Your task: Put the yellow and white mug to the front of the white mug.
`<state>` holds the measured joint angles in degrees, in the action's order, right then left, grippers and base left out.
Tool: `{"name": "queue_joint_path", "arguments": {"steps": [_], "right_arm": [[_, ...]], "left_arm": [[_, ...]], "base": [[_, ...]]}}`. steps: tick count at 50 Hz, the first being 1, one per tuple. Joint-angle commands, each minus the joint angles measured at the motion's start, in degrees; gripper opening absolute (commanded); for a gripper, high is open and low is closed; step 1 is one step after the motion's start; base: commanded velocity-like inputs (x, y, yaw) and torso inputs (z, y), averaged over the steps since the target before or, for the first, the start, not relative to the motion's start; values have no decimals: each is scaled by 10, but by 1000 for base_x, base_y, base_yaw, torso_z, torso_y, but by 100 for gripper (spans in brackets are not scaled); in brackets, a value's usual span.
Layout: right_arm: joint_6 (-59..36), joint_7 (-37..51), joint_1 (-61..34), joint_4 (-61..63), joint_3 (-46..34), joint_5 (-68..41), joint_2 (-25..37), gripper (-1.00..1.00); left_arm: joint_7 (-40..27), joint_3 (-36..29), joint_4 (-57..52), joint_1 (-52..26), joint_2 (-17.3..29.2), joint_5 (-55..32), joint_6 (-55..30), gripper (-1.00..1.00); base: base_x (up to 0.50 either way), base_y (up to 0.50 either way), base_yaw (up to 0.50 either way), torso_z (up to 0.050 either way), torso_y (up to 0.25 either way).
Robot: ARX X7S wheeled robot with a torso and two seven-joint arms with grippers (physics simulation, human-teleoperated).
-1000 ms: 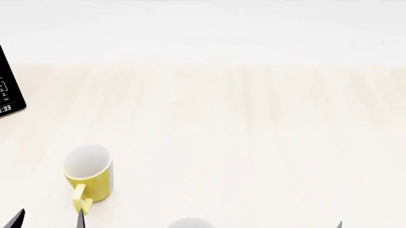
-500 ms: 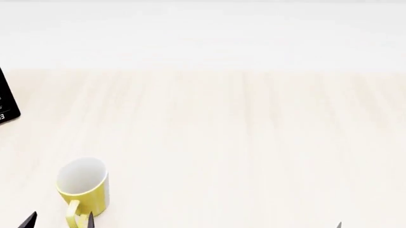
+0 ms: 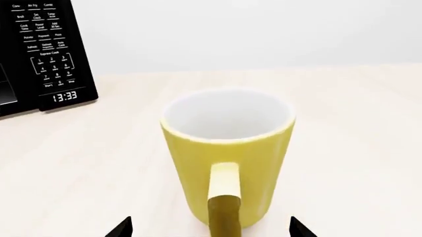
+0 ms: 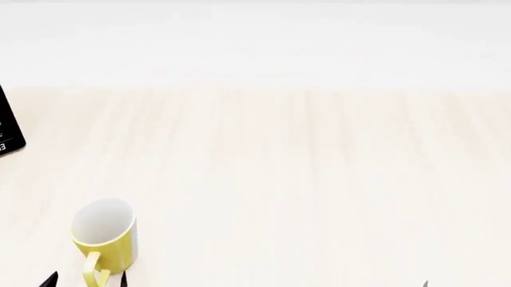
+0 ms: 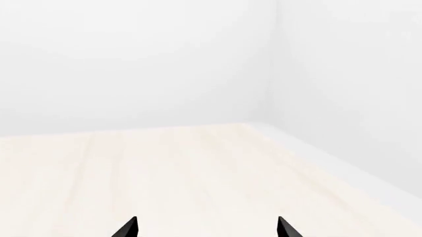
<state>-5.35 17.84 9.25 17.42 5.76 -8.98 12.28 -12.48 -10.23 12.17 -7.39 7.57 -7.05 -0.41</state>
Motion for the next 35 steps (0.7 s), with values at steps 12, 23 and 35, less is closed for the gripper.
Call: {"name": "queue_joint_path", "arguments": {"steps": [12, 23, 35], "right_arm": [[0, 3, -10, -22, -13, -1, 4, 100], [-2, 7, -9, -21, -12, -4, 7, 100], [-2, 11, -5, -13, -14, -6, 10, 100]], "left_arm": [[3, 4, -102, 42, 10, -49, -3, -100], [4, 1, -100, 42, 14, -56, 0, -100], [53, -2, -24, -24, 38, -73, 9, -100]], "base": [[0, 0, 0, 0, 0], [0, 0, 0, 0, 0], [0, 0, 0, 0, 0]]}}
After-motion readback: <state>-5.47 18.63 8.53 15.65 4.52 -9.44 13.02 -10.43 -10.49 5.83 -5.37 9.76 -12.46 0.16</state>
